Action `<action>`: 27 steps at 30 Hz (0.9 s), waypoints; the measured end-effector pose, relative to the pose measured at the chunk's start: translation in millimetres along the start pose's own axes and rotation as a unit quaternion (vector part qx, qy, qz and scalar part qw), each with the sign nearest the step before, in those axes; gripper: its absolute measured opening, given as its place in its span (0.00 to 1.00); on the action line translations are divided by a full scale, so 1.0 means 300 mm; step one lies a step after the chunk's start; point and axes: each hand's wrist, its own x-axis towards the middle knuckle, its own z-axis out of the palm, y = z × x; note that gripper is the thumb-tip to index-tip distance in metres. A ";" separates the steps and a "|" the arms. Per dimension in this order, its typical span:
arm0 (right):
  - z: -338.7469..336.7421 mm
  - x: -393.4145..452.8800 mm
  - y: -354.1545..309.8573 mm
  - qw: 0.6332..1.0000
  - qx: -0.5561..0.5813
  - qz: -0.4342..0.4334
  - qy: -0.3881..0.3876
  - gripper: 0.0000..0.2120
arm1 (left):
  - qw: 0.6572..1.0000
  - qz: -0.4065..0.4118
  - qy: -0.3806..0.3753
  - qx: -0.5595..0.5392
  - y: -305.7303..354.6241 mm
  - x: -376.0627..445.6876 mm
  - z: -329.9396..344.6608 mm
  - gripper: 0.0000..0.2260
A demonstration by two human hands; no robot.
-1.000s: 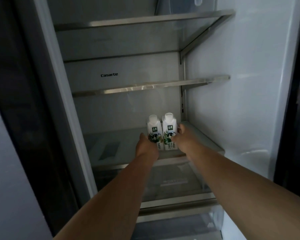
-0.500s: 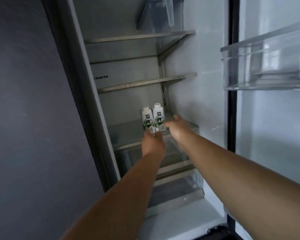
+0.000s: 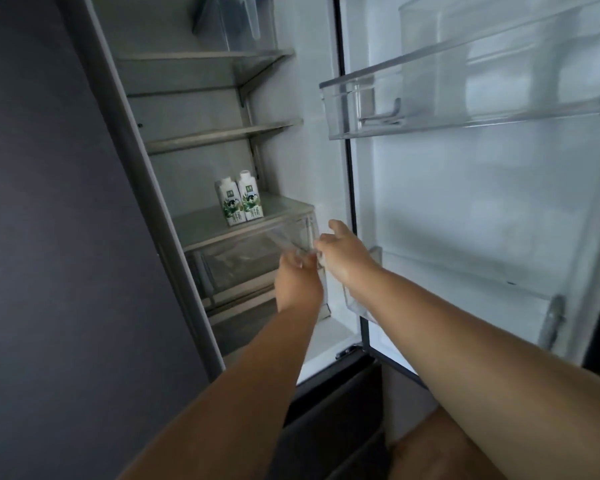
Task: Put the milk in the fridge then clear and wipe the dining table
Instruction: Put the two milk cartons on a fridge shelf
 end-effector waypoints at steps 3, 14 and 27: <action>-0.057 -0.081 0.057 1.000 0.005 -0.009 0.015 0.26 | 1.000 0.014 -0.006 -0.005 -0.001 -0.094 0.041 0.09; -0.396 -0.243 0.214 0.997 -0.059 -0.042 0.021 0.26 | 0.985 0.134 -0.046 0.098 0.019 -0.374 0.362 0.18; -0.816 -0.423 0.351 0.932 -0.319 -0.175 -0.002 0.27 | 0.910 0.221 -0.102 0.334 0.153 -0.692 0.675 0.12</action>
